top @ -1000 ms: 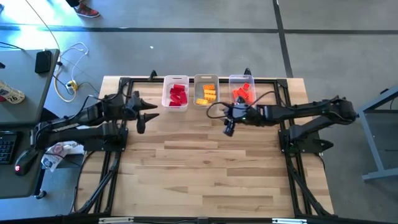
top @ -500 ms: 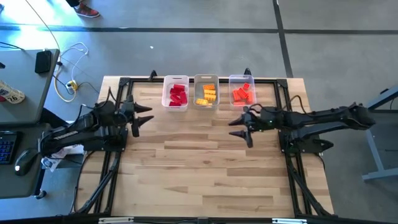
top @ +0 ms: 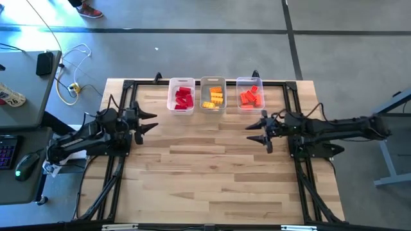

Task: Sort & place blocks by color
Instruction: Return to Home Position

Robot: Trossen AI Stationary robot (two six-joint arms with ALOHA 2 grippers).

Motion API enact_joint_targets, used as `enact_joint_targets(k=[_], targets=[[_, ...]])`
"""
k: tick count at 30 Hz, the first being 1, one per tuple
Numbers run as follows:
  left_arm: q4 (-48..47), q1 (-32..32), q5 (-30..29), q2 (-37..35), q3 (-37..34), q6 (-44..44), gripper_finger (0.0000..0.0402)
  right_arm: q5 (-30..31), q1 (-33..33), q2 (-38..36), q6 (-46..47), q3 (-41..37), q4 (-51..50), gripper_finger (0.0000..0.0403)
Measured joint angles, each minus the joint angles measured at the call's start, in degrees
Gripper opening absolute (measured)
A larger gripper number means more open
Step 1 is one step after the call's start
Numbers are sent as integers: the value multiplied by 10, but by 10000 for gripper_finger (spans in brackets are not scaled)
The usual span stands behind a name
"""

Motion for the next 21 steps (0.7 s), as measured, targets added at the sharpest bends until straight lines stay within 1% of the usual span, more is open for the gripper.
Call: enact_joint_targets(k=[4, 15, 18, 21], targets=[[2, 0, -1, 1, -11, 9, 177, 0, 0, -44, -3, -21, -1, 191], [11, 0, -2, 0, -12, 27, 176, 0, 0, -163, -24, -65, -30, 190], [-1, 0, -3, 0, -12, 21, 175, 0, 0, -188, -24, -70, -41, 190], [-19, 0, -7, 1, -12, -5, 175, 0, 0, -206, -26, -70, -59, 190]])
